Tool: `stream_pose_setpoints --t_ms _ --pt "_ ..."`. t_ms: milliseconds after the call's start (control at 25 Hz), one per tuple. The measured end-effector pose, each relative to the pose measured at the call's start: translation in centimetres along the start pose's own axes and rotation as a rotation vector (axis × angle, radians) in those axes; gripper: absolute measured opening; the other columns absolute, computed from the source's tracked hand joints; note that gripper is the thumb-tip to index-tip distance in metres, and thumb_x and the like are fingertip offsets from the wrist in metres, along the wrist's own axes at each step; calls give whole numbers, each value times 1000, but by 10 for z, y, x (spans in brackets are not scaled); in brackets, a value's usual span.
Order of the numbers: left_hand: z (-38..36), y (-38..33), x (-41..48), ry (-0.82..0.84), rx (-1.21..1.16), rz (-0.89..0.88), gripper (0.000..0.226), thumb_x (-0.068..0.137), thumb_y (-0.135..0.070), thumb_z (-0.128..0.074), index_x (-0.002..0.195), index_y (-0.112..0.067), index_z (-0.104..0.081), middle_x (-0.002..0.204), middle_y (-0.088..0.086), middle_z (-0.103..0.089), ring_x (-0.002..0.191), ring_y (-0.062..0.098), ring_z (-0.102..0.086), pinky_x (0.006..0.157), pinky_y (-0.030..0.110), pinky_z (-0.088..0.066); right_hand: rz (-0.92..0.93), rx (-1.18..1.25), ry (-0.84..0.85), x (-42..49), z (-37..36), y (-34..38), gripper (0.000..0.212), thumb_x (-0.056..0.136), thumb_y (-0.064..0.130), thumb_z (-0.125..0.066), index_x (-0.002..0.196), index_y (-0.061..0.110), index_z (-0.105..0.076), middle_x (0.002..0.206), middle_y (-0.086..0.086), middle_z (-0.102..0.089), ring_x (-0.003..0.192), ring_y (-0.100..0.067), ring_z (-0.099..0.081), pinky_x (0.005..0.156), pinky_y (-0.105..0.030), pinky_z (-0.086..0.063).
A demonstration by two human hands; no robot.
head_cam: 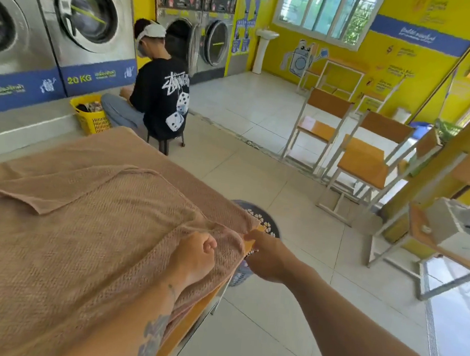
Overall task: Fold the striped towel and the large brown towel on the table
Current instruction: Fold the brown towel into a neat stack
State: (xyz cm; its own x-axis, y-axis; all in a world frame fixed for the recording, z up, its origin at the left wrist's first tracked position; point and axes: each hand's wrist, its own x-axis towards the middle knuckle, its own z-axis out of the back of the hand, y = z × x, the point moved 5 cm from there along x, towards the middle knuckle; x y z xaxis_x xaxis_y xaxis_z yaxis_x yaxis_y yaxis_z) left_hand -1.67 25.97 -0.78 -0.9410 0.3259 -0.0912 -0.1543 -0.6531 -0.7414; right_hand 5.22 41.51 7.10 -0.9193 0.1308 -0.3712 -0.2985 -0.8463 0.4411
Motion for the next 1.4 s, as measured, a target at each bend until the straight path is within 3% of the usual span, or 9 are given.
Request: stream_pose_setpoints --t_ms 160,280,400,520,680,840,1080,1240,1400 --pt "-12 12 14 -62 16 158 24 95 -11 -45 97 -27 -63 104 -8 -58 91 10 -55 76 23 -40 195 -122 86 89 -6 -22 48 81 31 -59 129 30 -58 128 5 -59 114 -21 -57 96 -37 -51" --pt "-18 15 14 -161 -4 307 24 96 -11 -44 98 -26 -63 108 -4 -60 96 14 -56 79 23 -40 297 -191 197 152 -27 -47 56 67 30 -55 122 31 -61 117 3 -66 107 -22 -62 90 -41 -56" --pt "-30 10 -7 -247 4 447 21 94 -13 -50 102 -23 -67 102 -4 -63 92 13 -58 75 23 -45 344 -224 245 142 -18 -30 32 88 31 -52 114 18 -65 107 -2 -69 94 -21 -62 77 -27 -52" --pt "-44 4 -33 -215 66 538 30 82 -35 -68 111 -30 -64 107 -6 -56 102 16 -52 90 35 -48 451 -217 310 146 -22 -17 27 97 33 -49 107 14 -65 95 -2 -66 89 -23 -61 72 -29 -44" --pt "-46 4 -44 -179 294 556 72 69 -52 -68 135 -36 -41 125 -6 -35 118 17 -29 105 39 -32 371 160 164 166 -2 4 25 98 21 -42 115 11 -57 102 -9 -62 86 -24 -59 64 -32 -49" --pt "-32 -9 -27 -469 443 489 51 85 -24 -60 132 -32 -42 122 -6 -37 114 17 -38 98 34 -36 386 276 31 194 41 11 18 98 15 -40 109 16 -54 100 -8 -61 80 -20 -57 62 -31 -46" --pt "-37 3 -7 -555 413 626 30 96 -22 -48 122 -27 -60 107 -6 -48 90 17 -54 77 33 -45 289 430 -101 237 86 -30 27 93 9 -40 106 16 -63 99 -11 -65 70 -8 -51 52 -24 -37" --pt "-65 5 4 -416 240 844 37 98 -28 -40 131 -38 -53 121 -7 -44 112 19 -48 101 52 -40 225 231 75 263 79 -58 28 88 6 -42 105 11 -64 98 -13 -64 81 -26 -57 64 -30 -43" --pt "-76 -17 23 -492 269 836 35 96 -25 -42 127 -34 -57 115 -9 -47 105 18 -51 98 47 -43 202 222 57 292 79 -81 20 90 8 -42 106 12 -53 95 -10 -56 87 -31 -54 71 -37 -44"
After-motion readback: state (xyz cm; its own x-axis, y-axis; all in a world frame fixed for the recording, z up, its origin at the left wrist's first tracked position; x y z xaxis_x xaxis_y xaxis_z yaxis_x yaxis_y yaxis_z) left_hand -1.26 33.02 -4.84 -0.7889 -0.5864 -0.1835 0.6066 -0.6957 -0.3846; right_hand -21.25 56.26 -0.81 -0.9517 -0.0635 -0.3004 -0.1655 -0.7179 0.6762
